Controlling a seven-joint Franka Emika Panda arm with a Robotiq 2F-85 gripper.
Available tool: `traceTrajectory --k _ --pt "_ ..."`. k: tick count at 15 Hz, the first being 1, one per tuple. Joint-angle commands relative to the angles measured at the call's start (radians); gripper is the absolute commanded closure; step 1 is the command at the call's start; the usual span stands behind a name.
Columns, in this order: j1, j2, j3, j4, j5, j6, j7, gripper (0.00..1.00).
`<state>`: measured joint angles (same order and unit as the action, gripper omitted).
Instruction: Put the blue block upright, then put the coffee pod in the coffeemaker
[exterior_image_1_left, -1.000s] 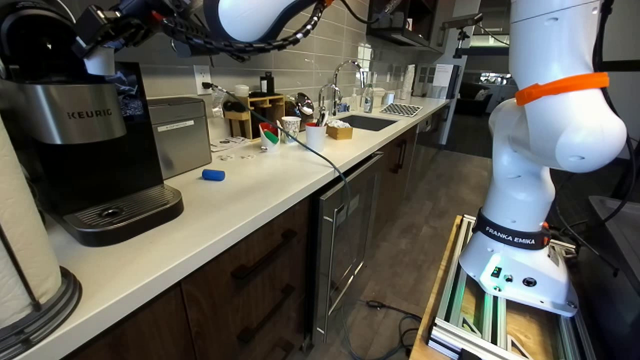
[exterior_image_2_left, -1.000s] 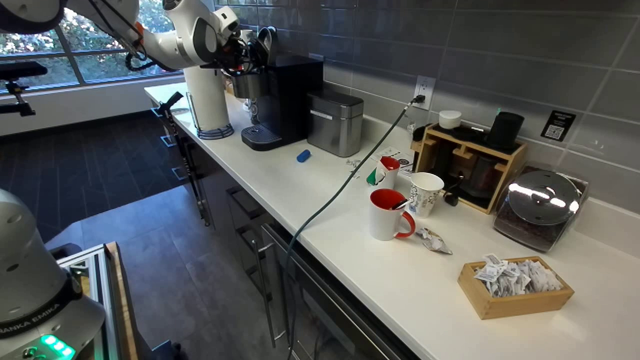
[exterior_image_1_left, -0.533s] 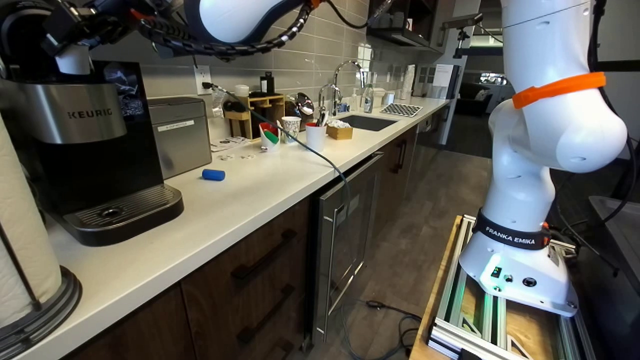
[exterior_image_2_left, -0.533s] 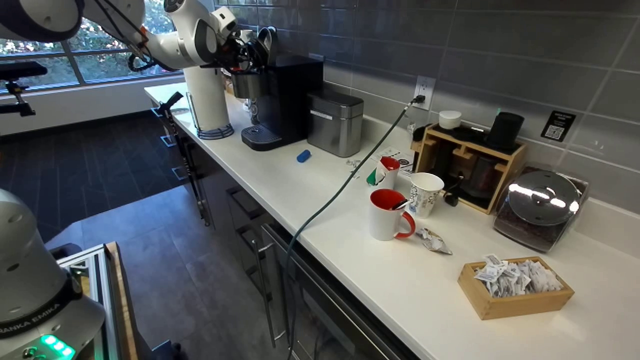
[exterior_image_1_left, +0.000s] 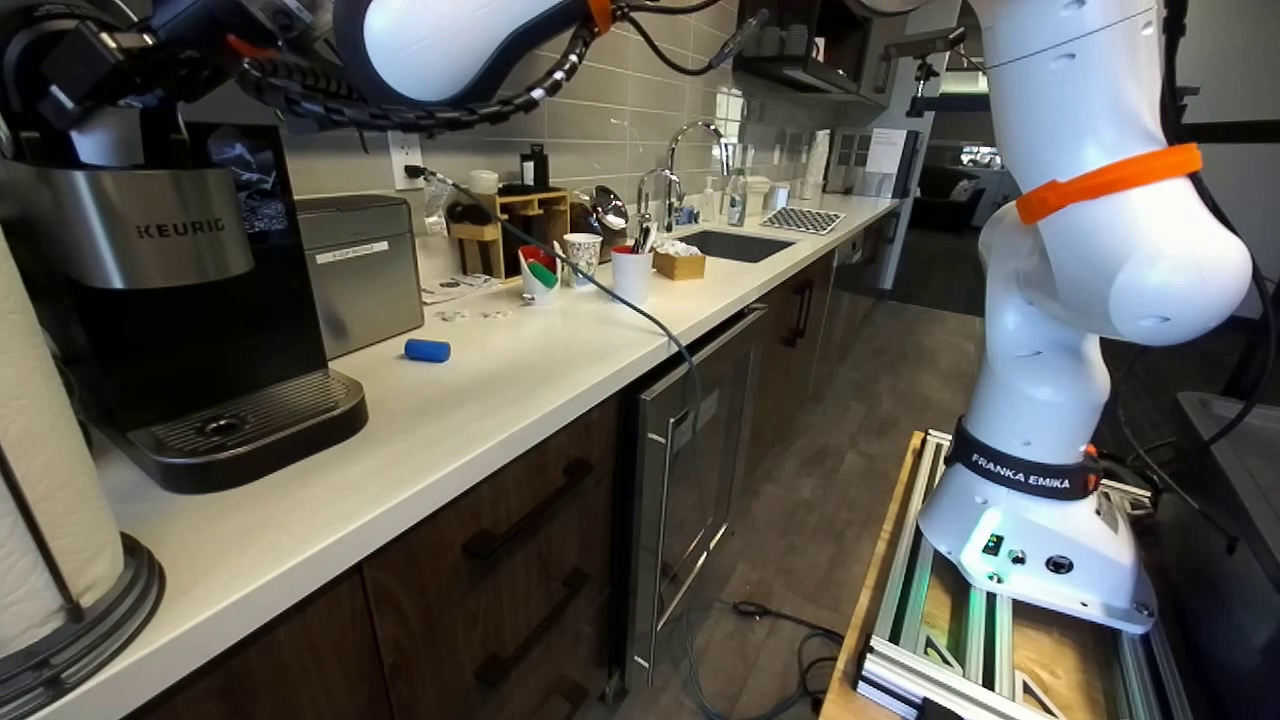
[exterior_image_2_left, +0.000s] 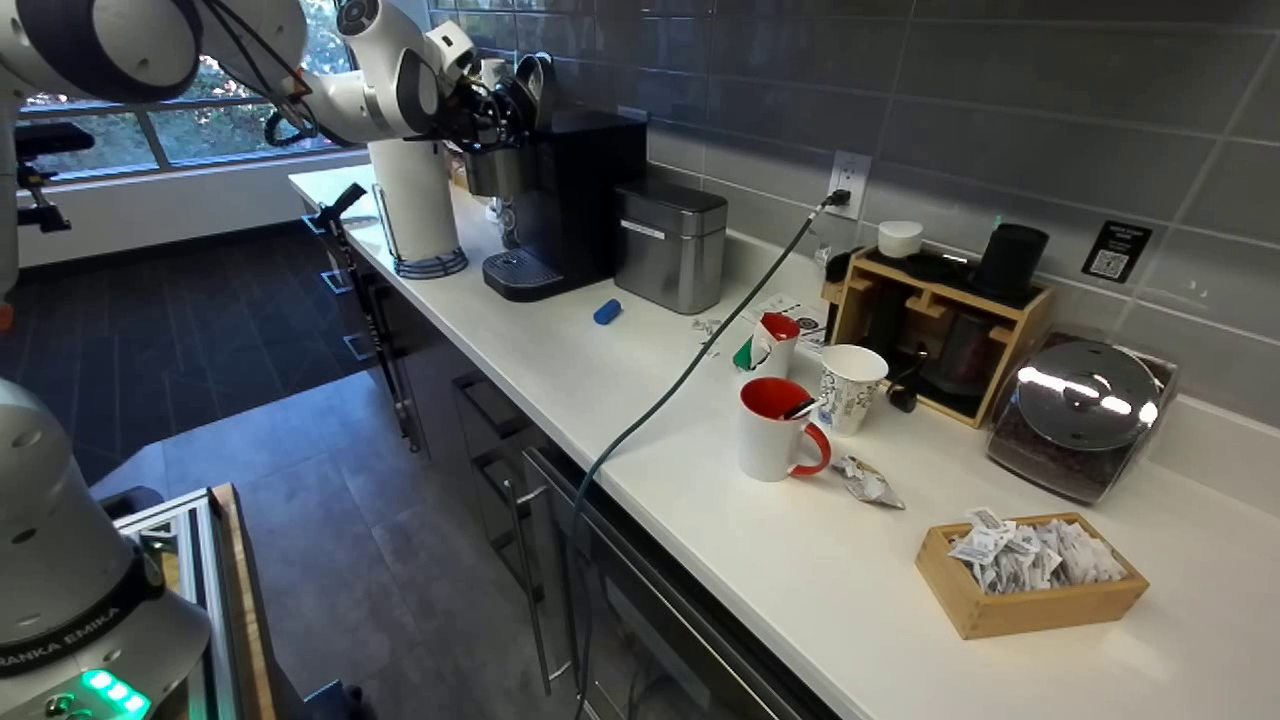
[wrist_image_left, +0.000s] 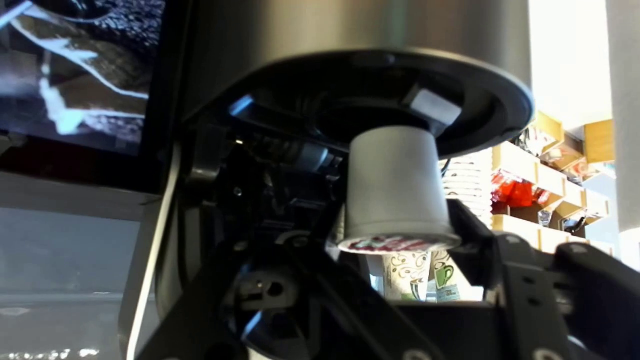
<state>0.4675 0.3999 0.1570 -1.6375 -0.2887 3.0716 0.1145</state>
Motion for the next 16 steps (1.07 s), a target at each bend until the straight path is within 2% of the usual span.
traceTrajectory --k 1,4,9,11,16 --pt "0.000 0.009 -0.006 0.022 0.001 -0.018 0.003 0.71" --pt "0.008 -0.004 -0.019 0.008 0.003 -0.014 0.019 0.71" --pt "-0.055 0.012 0.107 0.002 0.125 -0.027 -0.051 0.71" --pt "-0.050 -0.002 0.096 -0.014 0.121 -0.029 -0.015 0.71" --pt "-0.006 -0.044 0.014 -0.056 0.101 -0.018 0.061 0.71"
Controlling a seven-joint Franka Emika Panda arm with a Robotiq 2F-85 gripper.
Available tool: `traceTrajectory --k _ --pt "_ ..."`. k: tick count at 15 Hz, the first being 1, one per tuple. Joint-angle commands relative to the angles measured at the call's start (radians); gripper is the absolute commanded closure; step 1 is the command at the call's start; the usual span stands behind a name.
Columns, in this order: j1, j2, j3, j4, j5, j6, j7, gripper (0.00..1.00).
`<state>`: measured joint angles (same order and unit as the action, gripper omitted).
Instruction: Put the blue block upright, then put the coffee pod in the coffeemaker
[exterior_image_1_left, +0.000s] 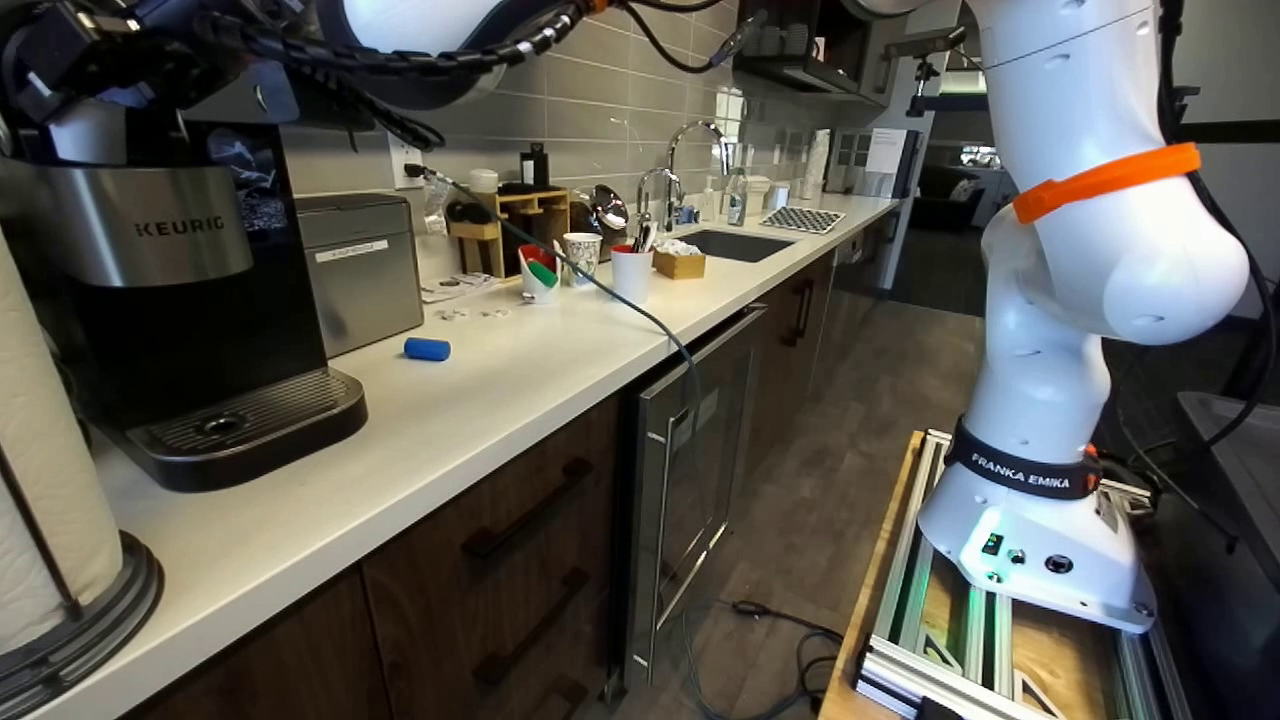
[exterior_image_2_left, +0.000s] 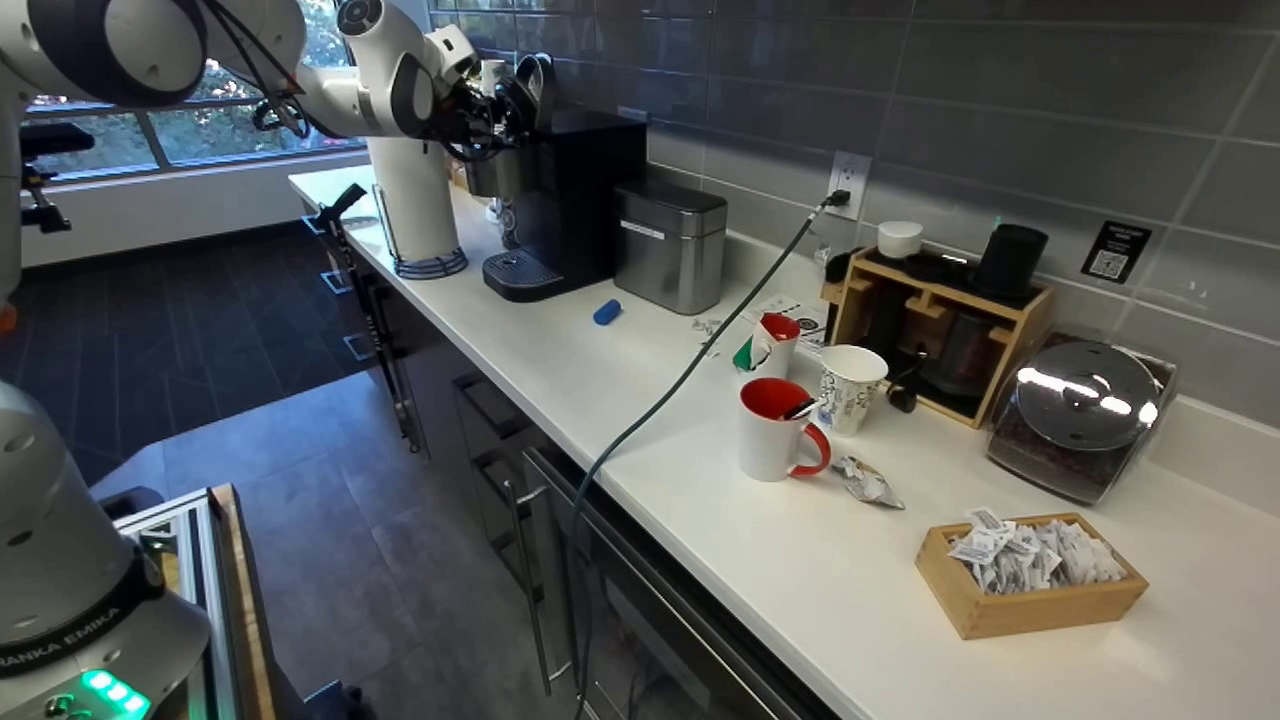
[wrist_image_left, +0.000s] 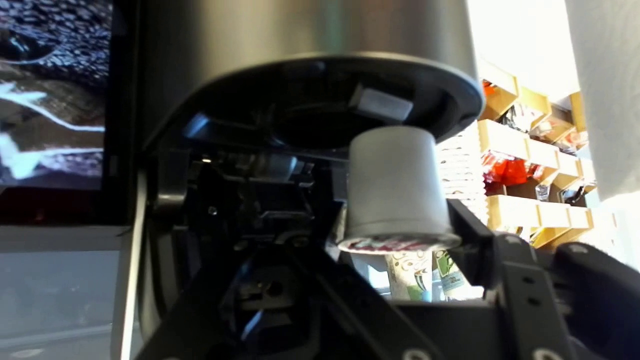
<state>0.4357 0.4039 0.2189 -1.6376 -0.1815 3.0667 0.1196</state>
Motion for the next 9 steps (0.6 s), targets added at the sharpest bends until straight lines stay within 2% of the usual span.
traceTrajectory --k 1,6,7,8,9 --pt "0.033 -0.054 -0.061 -0.062 -0.006 -0.018 0.070 0.71" --pt "0.073 -0.069 -0.125 -0.082 -0.019 -0.020 0.119 0.71" --pt "0.066 -0.062 -0.113 -0.076 -0.010 -0.022 0.105 0.21" --pt "0.066 -0.060 -0.111 -0.073 -0.006 -0.024 0.101 0.20" --pt "0.070 -0.061 -0.115 -0.072 -0.009 -0.025 0.103 0.15"
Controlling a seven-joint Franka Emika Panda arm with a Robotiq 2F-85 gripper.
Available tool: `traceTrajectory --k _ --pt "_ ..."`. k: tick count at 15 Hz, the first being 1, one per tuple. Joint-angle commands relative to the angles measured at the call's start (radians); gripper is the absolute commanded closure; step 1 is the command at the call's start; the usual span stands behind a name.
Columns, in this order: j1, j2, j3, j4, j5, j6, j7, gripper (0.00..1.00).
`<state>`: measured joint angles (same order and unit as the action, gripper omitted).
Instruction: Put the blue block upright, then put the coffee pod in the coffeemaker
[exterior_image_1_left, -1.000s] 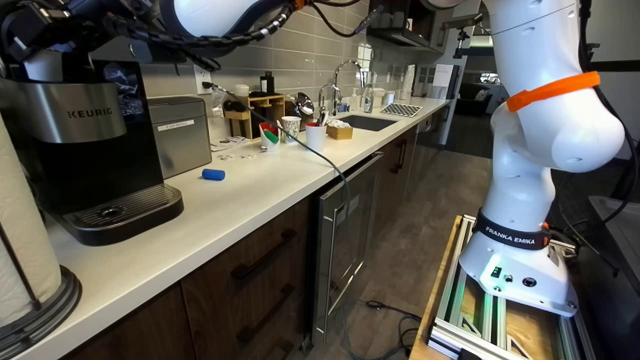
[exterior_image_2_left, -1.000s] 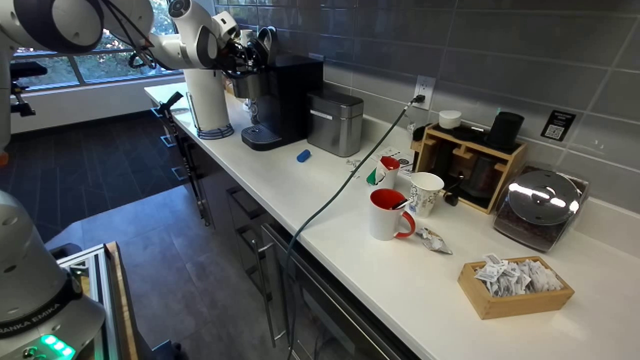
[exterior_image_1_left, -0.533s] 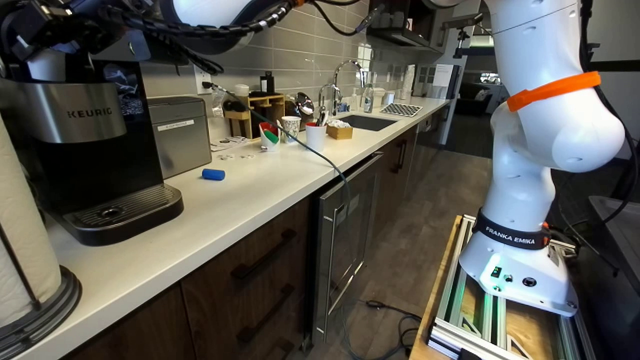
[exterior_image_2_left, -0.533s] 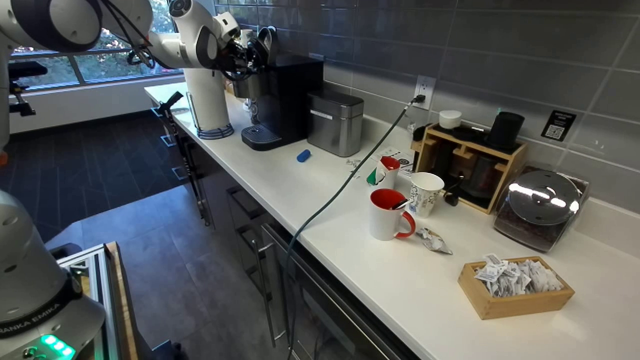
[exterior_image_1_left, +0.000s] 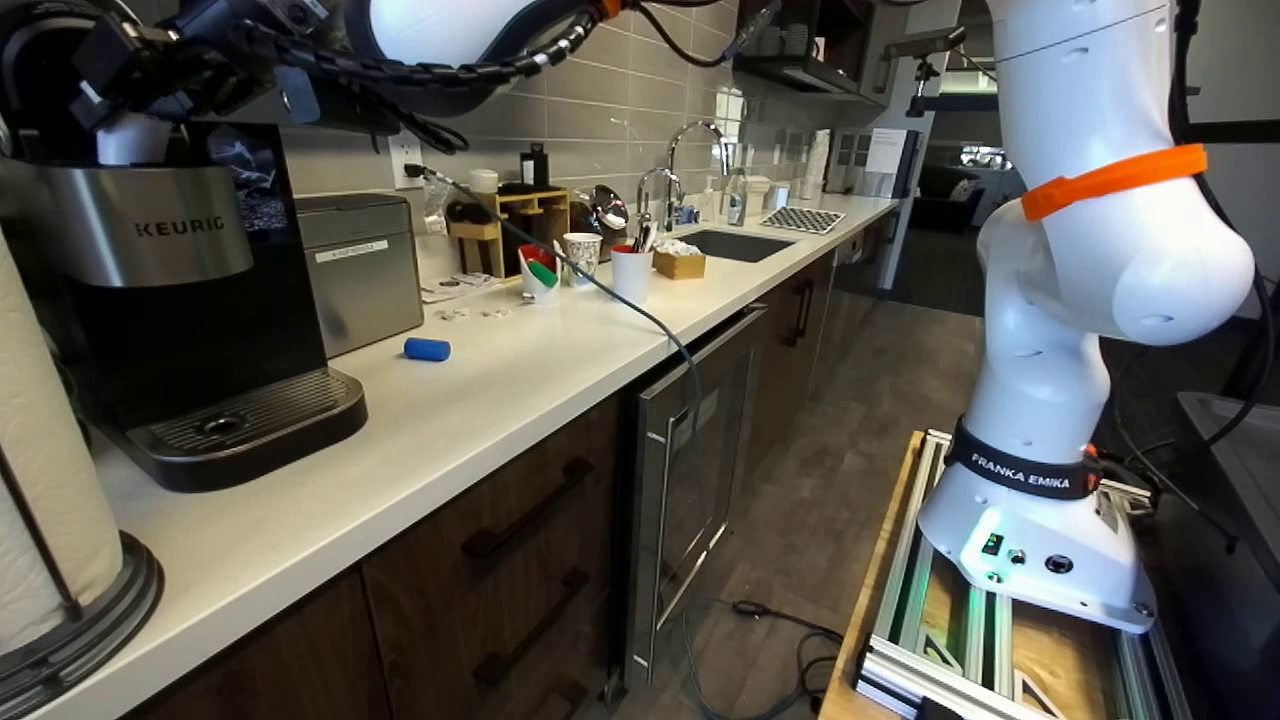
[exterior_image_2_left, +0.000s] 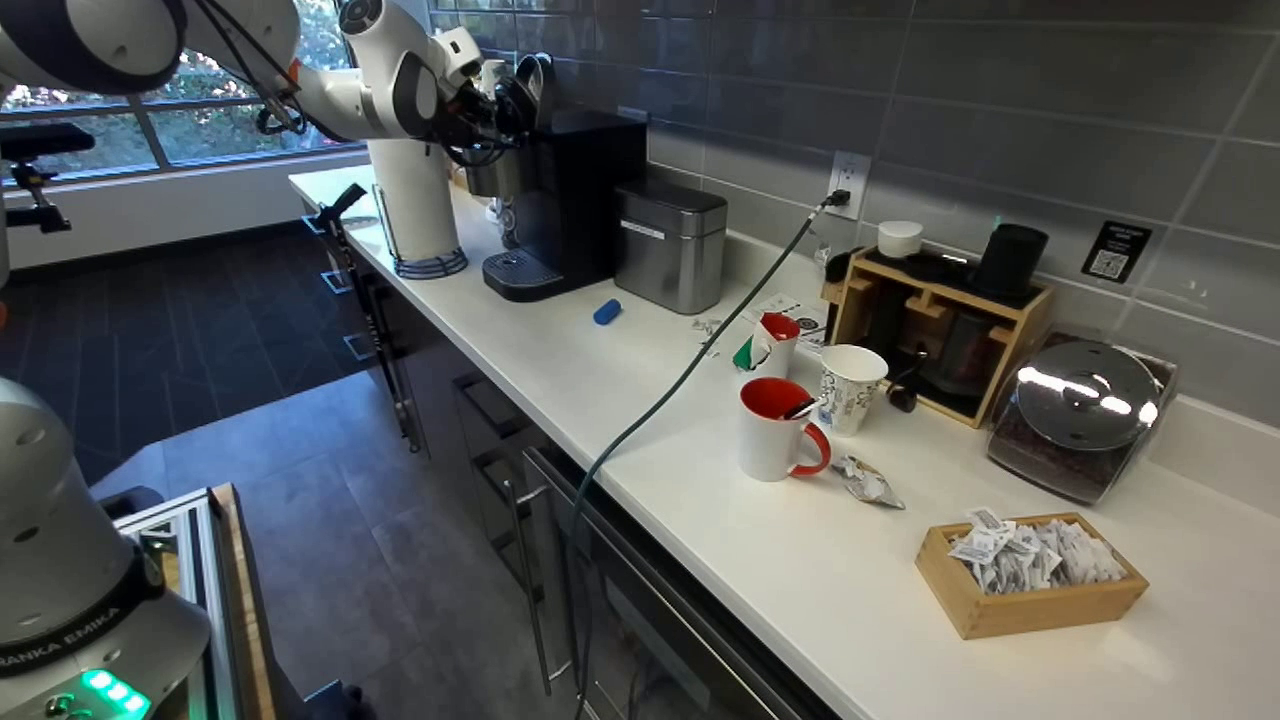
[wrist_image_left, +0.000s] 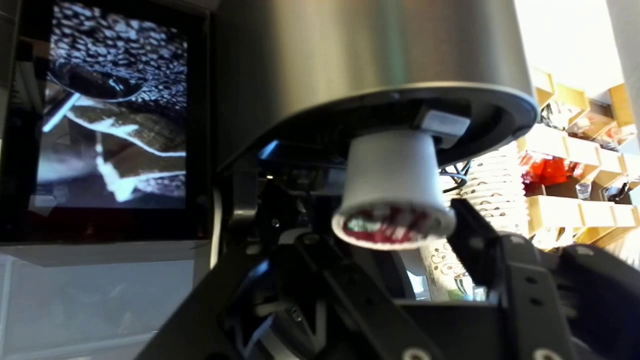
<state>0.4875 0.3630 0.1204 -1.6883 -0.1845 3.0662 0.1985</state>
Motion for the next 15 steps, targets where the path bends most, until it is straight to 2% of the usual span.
traceTrajectory --k 1,2,3,5,8,10,11,12,14,15 --pt "0.026 -0.024 -0.025 -0.024 -0.012 -0.024 0.029 0.07" --pt "0.035 -0.030 -0.034 -0.027 -0.017 -0.023 0.036 0.01" --pt "0.053 -0.040 -0.056 -0.033 -0.027 -0.023 0.049 0.00" --pt "0.120 -0.076 -0.141 -0.064 -0.072 -0.017 0.119 0.00" --pt "0.264 -0.173 -0.292 -0.186 -0.145 -0.013 0.332 0.00" --pt "0.321 -0.223 -0.312 -0.270 -0.165 0.017 0.419 0.00" --pt "0.370 -0.247 -0.353 -0.306 -0.206 0.030 0.497 0.00" --pt "0.422 -0.265 -0.407 -0.328 -0.270 0.044 0.577 0.00" --pt "0.567 -0.291 -0.584 -0.318 -0.332 -0.037 0.723 0.00" --pt "0.622 -0.287 -0.657 -0.293 -0.397 -0.054 0.797 0.00"
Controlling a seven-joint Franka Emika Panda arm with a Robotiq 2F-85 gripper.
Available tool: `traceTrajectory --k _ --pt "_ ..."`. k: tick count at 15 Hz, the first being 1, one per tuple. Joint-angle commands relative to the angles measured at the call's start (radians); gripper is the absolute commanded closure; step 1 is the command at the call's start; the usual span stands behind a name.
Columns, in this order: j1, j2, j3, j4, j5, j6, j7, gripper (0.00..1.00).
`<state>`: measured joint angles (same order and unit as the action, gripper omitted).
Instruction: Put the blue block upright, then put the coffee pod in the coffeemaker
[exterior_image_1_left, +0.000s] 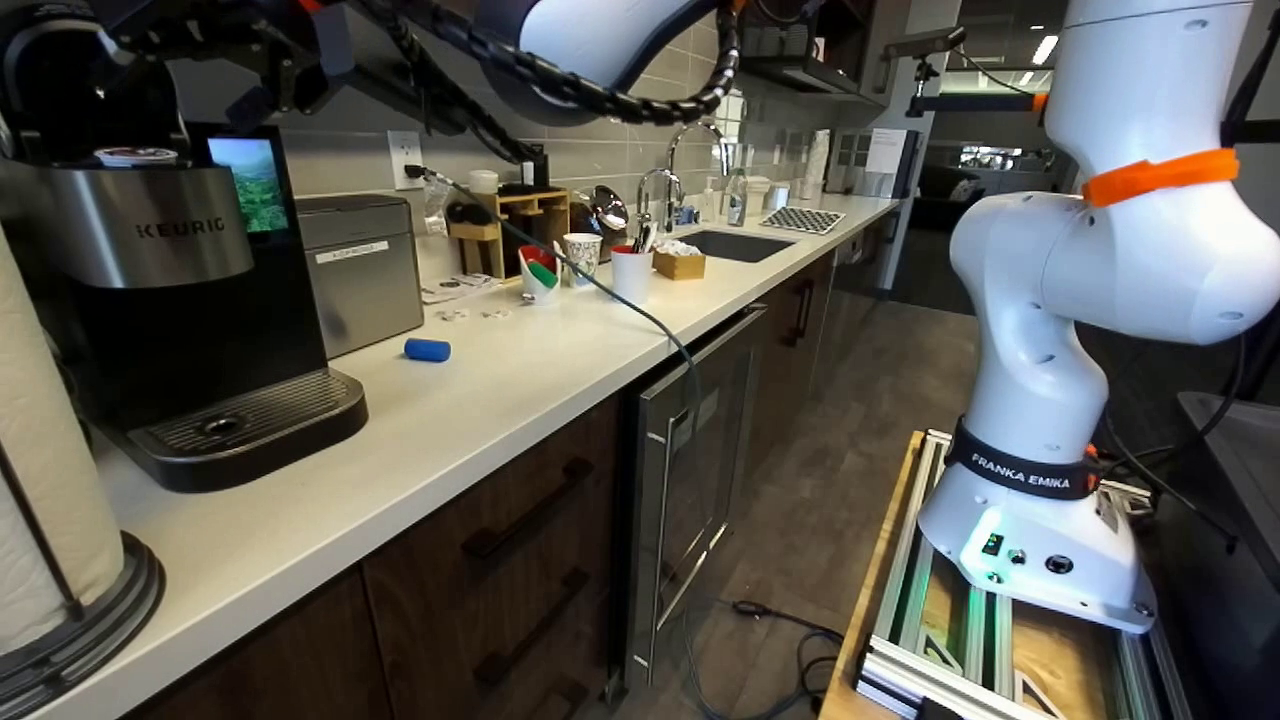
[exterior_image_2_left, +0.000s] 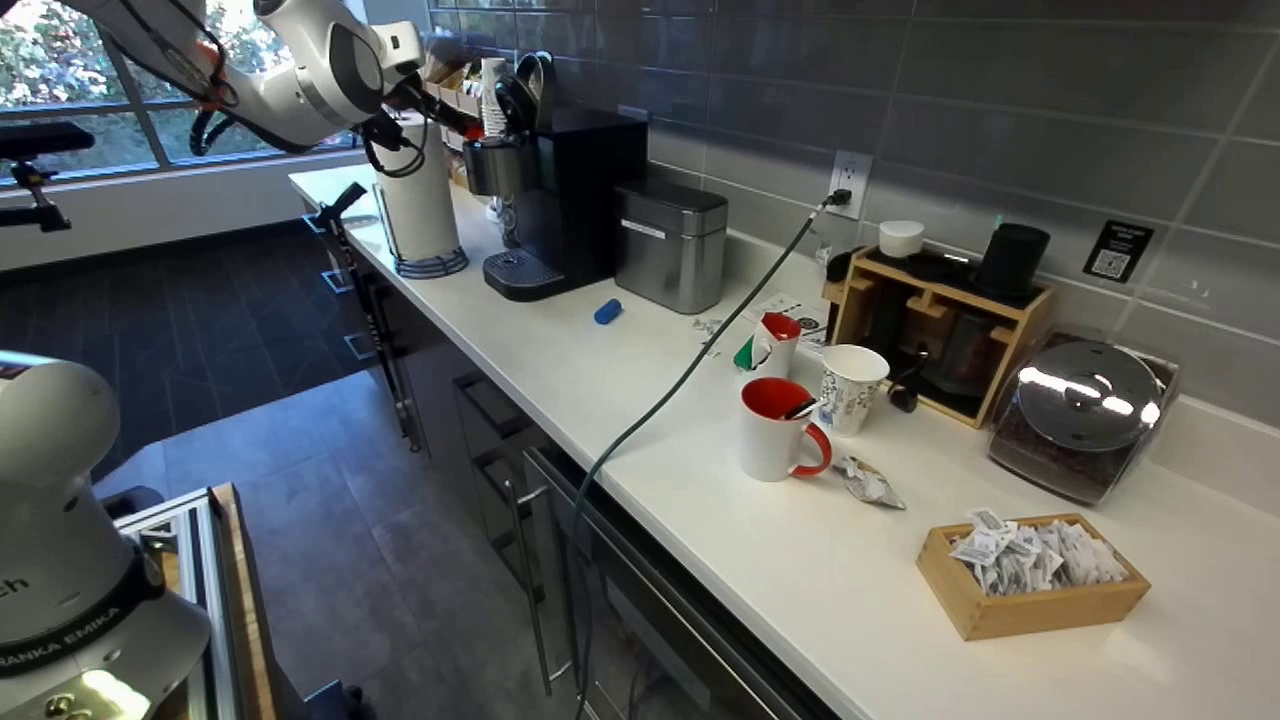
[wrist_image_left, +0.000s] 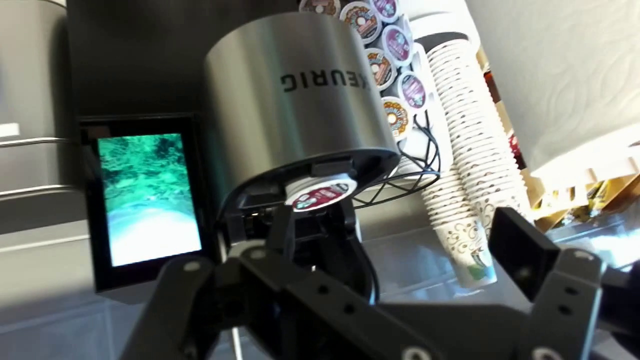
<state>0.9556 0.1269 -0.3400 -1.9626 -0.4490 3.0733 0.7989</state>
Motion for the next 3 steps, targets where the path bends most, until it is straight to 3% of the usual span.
traceTrajectory --k 1,2,3 --pt "0.062 -0.014 -0.079 -0.005 -0.044 -0.015 0.068 0.00" --pt "0.087 -0.022 -0.114 -0.004 -0.059 -0.018 0.087 0.00" --pt "0.079 -0.023 -0.108 -0.004 -0.058 -0.018 0.079 0.00"
